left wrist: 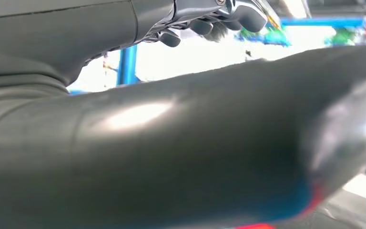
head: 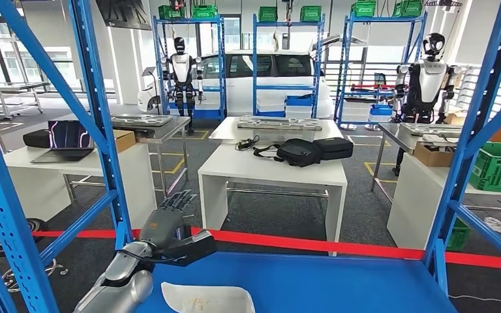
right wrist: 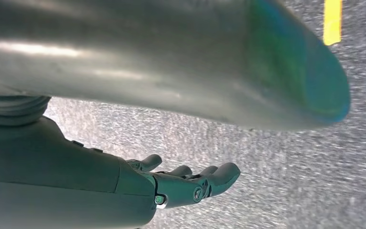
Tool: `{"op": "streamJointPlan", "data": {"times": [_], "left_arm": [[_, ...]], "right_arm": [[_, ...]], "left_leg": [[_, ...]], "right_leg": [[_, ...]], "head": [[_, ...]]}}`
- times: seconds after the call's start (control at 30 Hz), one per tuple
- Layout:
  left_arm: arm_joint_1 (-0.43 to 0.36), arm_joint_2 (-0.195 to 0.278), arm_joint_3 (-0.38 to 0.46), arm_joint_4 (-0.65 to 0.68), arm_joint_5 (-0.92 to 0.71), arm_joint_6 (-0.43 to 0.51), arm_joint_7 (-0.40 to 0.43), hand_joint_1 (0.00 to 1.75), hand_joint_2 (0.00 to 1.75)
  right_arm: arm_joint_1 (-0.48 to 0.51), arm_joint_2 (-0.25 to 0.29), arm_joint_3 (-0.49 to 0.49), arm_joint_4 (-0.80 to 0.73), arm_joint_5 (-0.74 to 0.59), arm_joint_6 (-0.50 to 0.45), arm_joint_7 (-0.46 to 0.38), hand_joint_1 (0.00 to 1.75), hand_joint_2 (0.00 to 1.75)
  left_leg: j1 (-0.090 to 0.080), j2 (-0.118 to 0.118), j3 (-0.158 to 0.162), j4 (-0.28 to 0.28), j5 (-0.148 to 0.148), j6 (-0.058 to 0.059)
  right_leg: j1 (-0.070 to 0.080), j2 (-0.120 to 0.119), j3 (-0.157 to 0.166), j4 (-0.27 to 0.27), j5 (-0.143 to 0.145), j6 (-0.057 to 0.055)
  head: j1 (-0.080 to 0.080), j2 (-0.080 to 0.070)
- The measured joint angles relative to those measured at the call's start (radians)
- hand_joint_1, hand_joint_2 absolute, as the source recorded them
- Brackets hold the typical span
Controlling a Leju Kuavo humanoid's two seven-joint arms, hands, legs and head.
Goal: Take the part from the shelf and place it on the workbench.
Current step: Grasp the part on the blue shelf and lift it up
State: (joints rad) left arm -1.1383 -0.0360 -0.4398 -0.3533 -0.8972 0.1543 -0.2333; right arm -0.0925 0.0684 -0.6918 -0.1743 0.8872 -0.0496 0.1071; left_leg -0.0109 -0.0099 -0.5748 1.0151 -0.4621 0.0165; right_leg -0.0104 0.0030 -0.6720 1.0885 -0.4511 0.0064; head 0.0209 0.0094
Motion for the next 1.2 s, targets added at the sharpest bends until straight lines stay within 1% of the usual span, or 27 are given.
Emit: {"op": "streamJointPlan", "data": {"times": [0.03, 0.07, 0.1, 0.17, 0.2, 0.23, 0.33, 0.37, 0.5, 0.57, 0.63, 0.73, 0.8, 0.87, 1.0, 1.2], "left_arm": [[0.001, -0.001, 0.0, 0.0, 0.019, -0.031, -0.014, 0.0, 0.0], [0.002, -0.002, 0.0, 0.0, 0.035, -0.055, -0.024, 0.0, 0.0], [0.004, -0.002, 0.0, 0.0, 0.046, -0.072, -0.031, 0.0, 0.44], [0.006, -0.002, 0.0, 0.0, 0.059, -0.092, -0.039, 0.0, 1.31], [0.007, -0.002, 0.0, 0.0, 0.068, -0.107, -0.045, 0.0, 1.75], [0.006, -0.003, 0.0, 0.0, 0.08, -0.128, -0.054, 0.0, 1.75], [0.007, -0.004, 0.0, 0.0, 0.121, -0.192, -0.079, 0.0, 1.75], [0.007, -0.004, 0.0, 0.0, 0.128, -0.203, -0.082, 0.0, 1.75], [0.007, -0.005, 0.0, 0.0, 0.133, -0.213, -0.086, 0.0, 1.75], [0.007, -0.007, 0.0, 0.0, 0.14, -0.226, -0.093, 0.0, 1.75], [0.009, -0.008, 0.0, -0.002, 0.162, -0.272, -0.119, 0.0, 1.75], [0.024, -0.009, 0.0, -0.012, 0.222, -0.41, -0.2, 0.0, 1.75], [0.044, -0.012, 0.0, -0.026, 0.263, -0.476, -0.251, 0.0, 1.75], [0.068, -0.015, 0.0, -0.041, 0.286, -0.5, -0.278, 0.0, 1.75], [0.114, -0.018, -0.018, -0.059, 0.304, -0.547, -0.3, 0.0, 1.75], [0.142, -0.011, -0.078, -0.057, 0.322, -0.66, -0.339, 0.0, 1.75]], "right_arm": [[-0.001, 0.0, 0.0, 0.0, 0.001, 0.001, 0.0, 0.0, 0.0], [-0.001, 0.0, 0.0, 0.0, 0.002, 0.002, 0.001, 0.0, 0.0], [-0.001, 0.0, 0.0, 0.0, 0.003, 0.003, 0.001, 0.0, 0.0], [0.001, 0.0, -0.001, 0.0, 0.004, 0.004, 0.001, 0.0, 0.0], [0.001, 0.0, -0.001, 0.0, 0.004, 0.004, 0.001, 0.0, 0.0], [0.0, 0.0, -0.002, 0.0, 0.005, 0.005, 0.001, 0.0, 0.0], [0.0, 0.0, -0.008, 0.0, 0.011, 0.005, 0.001, 0.0, 0.0], [0.0, 0.0, -0.01, 0.0, 0.012, 0.005, 0.001, 0.0, 0.0], [0.0, 0.0, -0.015, 0.0, 0.013, 0.007, 0.0, 0.0, 0.0], [0.0, 0.0, -0.016, 0.0, 0.013, 0.007, 0.0, 0.0, 0.0], [0.0, 0.0, -0.017, 0.0, 0.015, 0.008, -0.003, 0.0, 0.0], [0.0, 0.0, -0.018, 0.0, 0.018, 0.013, -0.009, 0.0, 0.0], [-0.001, 0.0, -0.02, 0.0, 0.02, 0.014, -0.011, 0.0, 0.0], [0.0, 0.0, -0.023, 0.0, 0.021, 0.014, -0.012, 0.0, 0.0], [0.002, 0.0, -0.025, 0.0, 0.026, 0.016, -0.013, 0.0, 0.0], [0.002, 0.0, -0.026, 0.0, 0.034, 0.019, -0.009, 0.0, 0.0]], "left_leg": [[-0.001, -0.001, 0.002, 0.001, -0.006, -0.005], [-0.002, -0.001, 0.004, 0.003, -0.008, -0.011], [-0.003, -0.002, 0.001, 0.004, -0.01, -0.014], [-0.004, -0.001, 0.007, 0.002, -0.013, -0.005], [-0.005, 0.0, 0.009, -0.001, -0.015, 0.001], [-0.005, 0.0, 0.015, -0.005, -0.016, 0.007], [-0.005, 0.001, 0.02, -0.013, -0.017, 0.006], [-0.005, 0.001, 0.021, -0.015, -0.017, 0.003], [-0.004, 0.002, 0.024, -0.021, -0.016, -0.016], [-0.004, 0.002, 0.024, -0.022, -0.016, -0.02], [-0.004, 0.002, 0.024, -0.022, -0.015, -0.022], [-0.003, 0.002, 0.025, -0.022, -0.015, -0.023], [-0.004, 0.002, 0.025, -0.021, -0.015, -0.023], [-0.005, 0.002, 0.026, -0.021, -0.015, -0.023], [-0.006, 0.002, 0.026, -0.02, -0.016, -0.022], [-0.006, 0.002, 0.025, -0.019, -0.017, -0.02]], "right_leg": [[0.003, 0.0, 0.015, -0.04, 0.015, -0.005], [0.005, 0.0, 0.021, -0.058, 0.017, -0.01], [0.006, 0.0, 0.026, -0.062, 0.016, -0.011], [0.005, 0.002, 0.032, -0.066, 0.03, -0.012], [0.006, 0.003, 0.035, -0.066, 0.03, -0.011], [0.006, 0.004, 0.036, -0.066, 0.028, -0.013], [0.007, 0.004, 0.037, -0.066, 0.024, -0.019], [0.007, 0.004, 0.037, -0.066, 0.023, -0.02], [0.007, 0.004, 0.038, -0.065, 0.021, -0.023], [0.007, 0.003, 0.038, -0.065, 0.021, -0.023], [0.006, 0.003, 0.038, -0.065, 0.022, -0.024], [0.005, 0.002, 0.039, -0.065, 0.022, -0.024], [0.004, 0.002, 0.04, -0.066, 0.022, -0.023], [0.003, 0.003, 0.041, -0.066, 0.022, -0.023], [0.002, 0.003, 0.041, -0.066, 0.022, -0.022], [0.002, 0.003, 0.041, -0.067, 0.022, -0.022]], "head": [[0.0, 0.0], [0.0, 0.0], [0.0, 0.0], [-0.001, 0.0], [-0.002, 0.0], [-0.002, 0.0], [-0.003, 0.0], [-0.003, 0.0], [-0.003, 0.0], [-0.003, 0.0], [-0.003, 0.0], [-0.003, 0.0], [-0.003, 0.0], [-0.003, 0.0], [-0.003, 0.0], [-0.003, 0.0]]}}
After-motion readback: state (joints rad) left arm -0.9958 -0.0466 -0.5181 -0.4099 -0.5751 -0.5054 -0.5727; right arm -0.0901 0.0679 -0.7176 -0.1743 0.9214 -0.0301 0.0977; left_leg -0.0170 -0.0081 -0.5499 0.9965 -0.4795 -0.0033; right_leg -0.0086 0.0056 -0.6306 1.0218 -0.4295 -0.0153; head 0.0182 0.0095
